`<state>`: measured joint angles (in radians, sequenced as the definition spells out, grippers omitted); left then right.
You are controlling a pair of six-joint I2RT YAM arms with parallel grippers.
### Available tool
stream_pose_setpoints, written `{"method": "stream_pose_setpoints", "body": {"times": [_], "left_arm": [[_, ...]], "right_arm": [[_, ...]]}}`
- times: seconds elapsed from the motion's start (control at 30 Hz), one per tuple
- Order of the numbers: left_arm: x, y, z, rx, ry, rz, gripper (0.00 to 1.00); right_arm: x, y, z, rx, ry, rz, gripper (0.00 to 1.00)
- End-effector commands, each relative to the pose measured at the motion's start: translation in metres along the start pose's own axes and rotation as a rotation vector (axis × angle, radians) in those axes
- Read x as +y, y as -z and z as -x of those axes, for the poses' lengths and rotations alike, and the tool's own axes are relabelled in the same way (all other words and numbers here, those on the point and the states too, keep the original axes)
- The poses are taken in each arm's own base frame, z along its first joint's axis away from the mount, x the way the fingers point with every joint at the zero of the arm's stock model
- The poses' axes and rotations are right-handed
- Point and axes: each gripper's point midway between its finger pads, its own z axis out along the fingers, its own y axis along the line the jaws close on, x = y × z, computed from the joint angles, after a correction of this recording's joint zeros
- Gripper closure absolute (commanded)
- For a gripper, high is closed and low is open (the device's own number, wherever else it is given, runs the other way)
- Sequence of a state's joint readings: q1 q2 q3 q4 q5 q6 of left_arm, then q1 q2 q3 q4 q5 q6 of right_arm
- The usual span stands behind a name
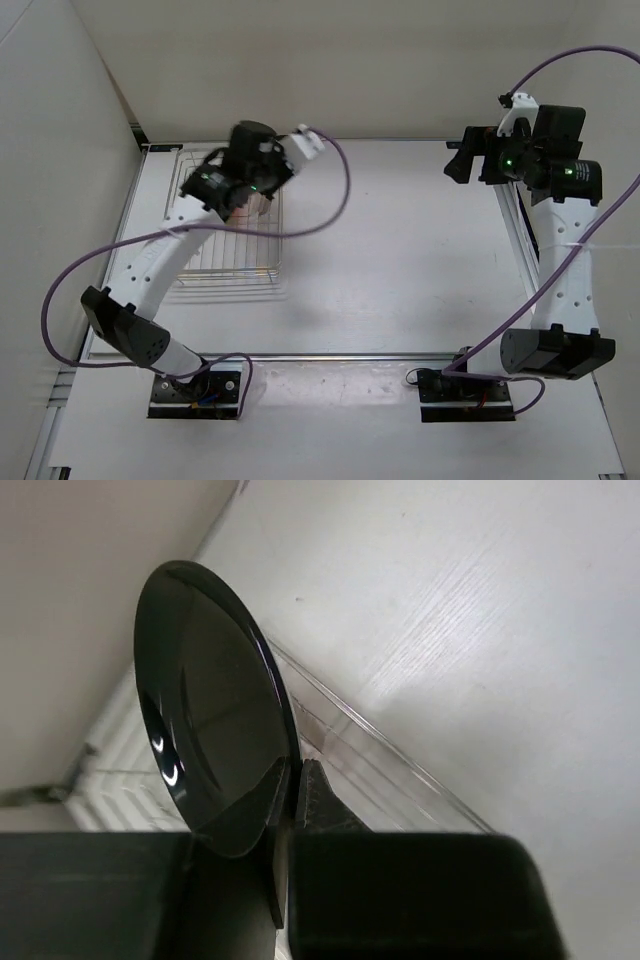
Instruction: Unload the plates from the dish rack
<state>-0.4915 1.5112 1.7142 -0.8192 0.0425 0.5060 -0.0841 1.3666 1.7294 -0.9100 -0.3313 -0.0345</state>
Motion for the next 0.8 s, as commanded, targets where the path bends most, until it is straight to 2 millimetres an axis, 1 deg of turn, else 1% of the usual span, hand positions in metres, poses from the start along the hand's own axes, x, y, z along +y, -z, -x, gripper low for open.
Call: {"method": "stream_pose_setpoints", "body": {"times": [0.0, 0.03, 0.07, 0.1, 0.13, 0.17, 0.2, 0.23, 0.27, 0.3, 0.33, 0.37, 0.43, 0.47, 0.5, 0.53, 0.57, 0.6, 0.63, 0.67, 0.7, 0.73, 0.77], "left_arm": [[0.017, 0.024, 0.020, 0.070, -0.347, 0.323, 0.89], [-0.004, 0.026, 0.030, 0.083, -0.433, 0.353, 0.89], [-0.012, 0.033, 0.044, 0.040, -0.473, 0.388, 0.89], [-0.028, 0.028, 0.038, 0.068, -0.597, 0.375, 0.89], [-0.036, 0.032, 0.040, 0.080, -0.658, 0.408, 0.89], [-0.061, 0.040, 0.052, 0.026, -0.731, 0.401, 0.89], [-0.073, 0.035, 0.049, 0.026, -0.840, 0.417, 0.89], [-0.085, 0.036, 0.052, -0.004, -0.889, 0.413, 0.89], [-0.103, 0.039, 0.058, -0.041, -0.937, 0.404, 0.89], [-0.114, 0.036, 0.057, -0.052, -0.988, 0.397, 0.89], [-0.120, 0.038, 0.062, -0.074, -0.996, 0.396, 0.89], [-0.132, 0.038, 0.064, -0.093, -1.014, 0.377, 0.89], [-0.143, 0.036, 0.073, -0.123, -1.011, 0.375, 0.89], [-0.154, 0.034, 0.078, -0.137, -1.023, 0.361, 0.89], [-0.158, 0.035, 0.084, -0.158, -1.015, 0.365, 0.89], [-0.162, 0.037, 0.092, -0.175, -1.019, 0.369, 0.89], [-0.170, 0.037, 0.095, -0.180, -1.041, 0.370, 0.89], [-0.174, 0.035, 0.100, -0.185, -1.049, 0.380, 0.89], [-0.175, 0.040, 0.108, -0.202, -1.060, 0.390, 0.89], [-0.184, 0.037, 0.107, -0.203, -1.085, 0.377, 0.89], [-0.185, 0.036, 0.112, -0.211, -1.075, 0.383, 0.89], [-0.186, 0.041, 0.119, -0.230, -1.065, 0.387, 0.89], [-0.189, 0.037, 0.117, -0.222, -1.075, 0.381, 0.89]], "right_arm": [[0.060, 0.023, 0.012, -0.019, 0.034, 0.344, 0.00], [0.068, 0.026, 0.013, -0.018, 0.046, 0.399, 0.00], [0.076, 0.031, 0.013, -0.022, 0.058, 0.442, 0.00], [0.080, 0.031, 0.013, -0.016, 0.052, 0.471, 0.00], [0.082, 0.031, 0.016, -0.019, 0.052, 0.493, 0.00], [0.088, 0.034, 0.015, -0.014, 0.046, 0.527, 0.00], [0.088, 0.033, 0.017, -0.012, 0.036, 0.538, 0.00], [0.087, 0.029, 0.016, -0.003, 0.029, 0.538, 0.00], [0.092, 0.029, 0.018, -0.008, 0.031, 0.558, 0.00], [0.095, 0.030, 0.021, -0.020, 0.039, 0.573, 0.00], [0.097, 0.027, 0.018, -0.015, 0.044, 0.584, 0.00], [0.104, 0.027, 0.019, -0.014, 0.046, 0.600, 0.00], [0.110, 0.020, 0.015, 0.001, 0.068, 0.585, 0.00], [0.113, 0.018, 0.016, -0.002, 0.081, 0.582, 0.01], [0.115, 0.017, 0.015, 0.002, 0.087, 0.579, 0.01], [0.119, 0.010, 0.012, 0.018, 0.081, 0.580, 0.01], [0.120, 0.009, 0.011, 0.024, 0.078, 0.572, 0.06], [0.118, 0.001, 0.011, 0.029, 0.082, 0.553, 0.07], [0.122, 0.002, 0.010, 0.036, 0.072, 0.561, 0.07], [0.119, -0.005, 0.006, 0.059, 0.047, 0.546, 0.09], [0.118, -0.007, 0.005, 0.056, 0.048, 0.545, 0.09], [0.118, -0.007, 0.005, 0.056, 0.048, 0.545, 0.10], [0.115, -0.016, -0.001, 0.076, 0.036, 0.545, 0.12]]}}
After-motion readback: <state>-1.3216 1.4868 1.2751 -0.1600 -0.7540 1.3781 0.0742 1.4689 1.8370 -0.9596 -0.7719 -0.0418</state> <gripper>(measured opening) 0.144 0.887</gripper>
